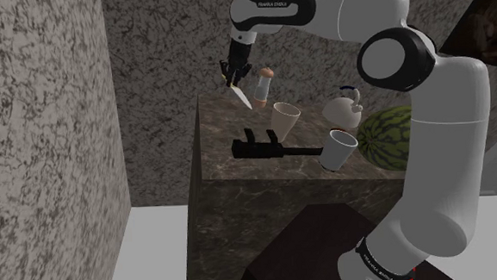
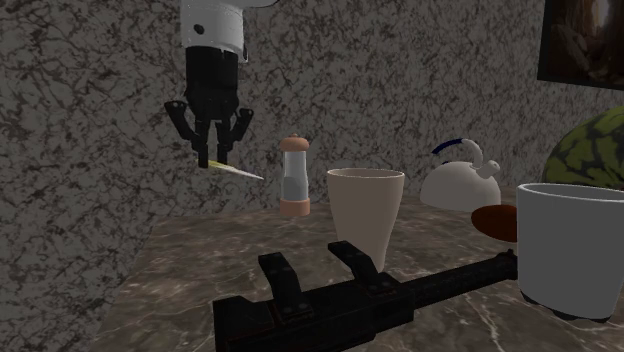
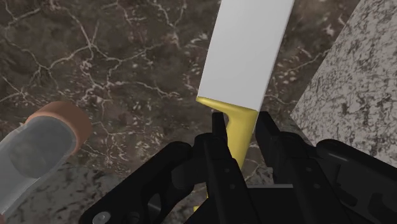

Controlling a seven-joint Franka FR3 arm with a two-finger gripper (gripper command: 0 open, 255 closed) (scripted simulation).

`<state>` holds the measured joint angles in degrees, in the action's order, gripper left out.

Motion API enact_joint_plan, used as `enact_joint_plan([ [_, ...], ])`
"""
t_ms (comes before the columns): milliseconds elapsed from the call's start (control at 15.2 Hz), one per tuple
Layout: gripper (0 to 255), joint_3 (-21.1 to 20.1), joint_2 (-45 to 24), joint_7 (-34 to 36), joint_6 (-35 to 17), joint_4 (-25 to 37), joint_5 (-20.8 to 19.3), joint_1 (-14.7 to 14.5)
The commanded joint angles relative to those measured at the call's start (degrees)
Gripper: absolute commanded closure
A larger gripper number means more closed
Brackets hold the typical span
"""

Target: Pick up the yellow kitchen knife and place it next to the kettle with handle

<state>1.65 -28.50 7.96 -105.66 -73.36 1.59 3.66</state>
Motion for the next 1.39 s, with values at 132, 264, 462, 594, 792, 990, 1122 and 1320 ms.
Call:
enact_joint_plan([
  [132, 255, 0.02, -0.32, 0.02, 3.29, 3.58, 0.00, 0.07],
  [264, 255, 0.02, -0.53, 0.04, 4.95, 5.46, -0.01, 0.09],
  [462, 255, 0.02, -1.02, 0.08, 7.57, 8.56, 0.00, 0.13],
  [594, 255, 0.02, -1.49, 0.11, 9.40, 10.86, 0.00, 0.16],
  [792, 255, 0.01, -2.45, 0.15, 12.33, 14.76, 0.02, 0.22],
  [990, 255, 0.00, -3.84, 0.20, 15.57, 19.38, 0.05, 0.29],
  [1122, 255, -0.01, -5.10, 0.24, 18.00, 23.07, 0.08, 0.36],
  [1320, 255, -0.05, -7.95, 0.31, 22.39, 30.31, 0.14, 0.49],
])
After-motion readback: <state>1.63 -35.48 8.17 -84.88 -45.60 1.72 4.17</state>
